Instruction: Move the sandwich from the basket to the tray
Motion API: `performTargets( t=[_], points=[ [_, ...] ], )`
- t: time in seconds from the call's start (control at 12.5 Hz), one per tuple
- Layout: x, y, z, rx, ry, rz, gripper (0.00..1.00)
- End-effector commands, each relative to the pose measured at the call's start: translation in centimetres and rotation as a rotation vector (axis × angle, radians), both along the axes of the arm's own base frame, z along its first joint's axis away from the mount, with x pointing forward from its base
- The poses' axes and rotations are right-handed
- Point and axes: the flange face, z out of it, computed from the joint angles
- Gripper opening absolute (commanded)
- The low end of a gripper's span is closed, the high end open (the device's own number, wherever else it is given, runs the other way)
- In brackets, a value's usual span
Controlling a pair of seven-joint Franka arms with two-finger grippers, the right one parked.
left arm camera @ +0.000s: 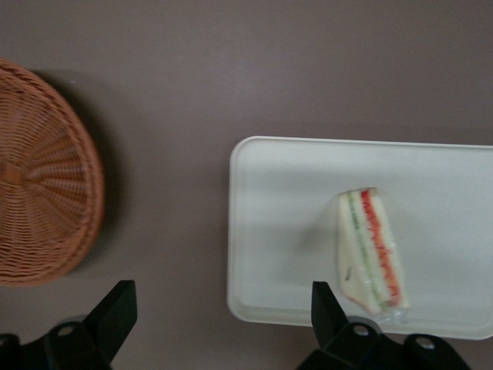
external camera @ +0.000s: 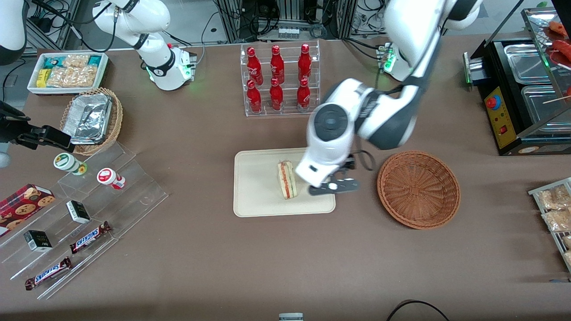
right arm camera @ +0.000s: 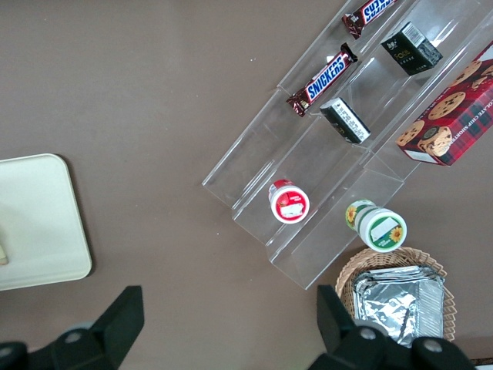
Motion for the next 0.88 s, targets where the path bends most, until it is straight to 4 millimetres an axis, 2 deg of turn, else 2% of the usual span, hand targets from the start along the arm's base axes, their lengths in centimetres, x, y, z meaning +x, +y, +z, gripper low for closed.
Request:
performTargets(
  t=[0.0,0.24,0.48,0.56,0.8],
  points=[
    [-0.4,4.8,1.9,-0.011,0.04,-0.067,1.0],
    [-0.1,9.7,3.3,-0.021,0.049,-0.103,1.0],
    [-1.1,14.7,5.8,-0.027,0.07,-0.154,1.0],
    [-0.9,17.2,6.2,-0.029,0.102,-0.157,1.0],
    [-0.9,20.8,8.2,-0.063,0.109,-0.192,1.0]
  ],
)
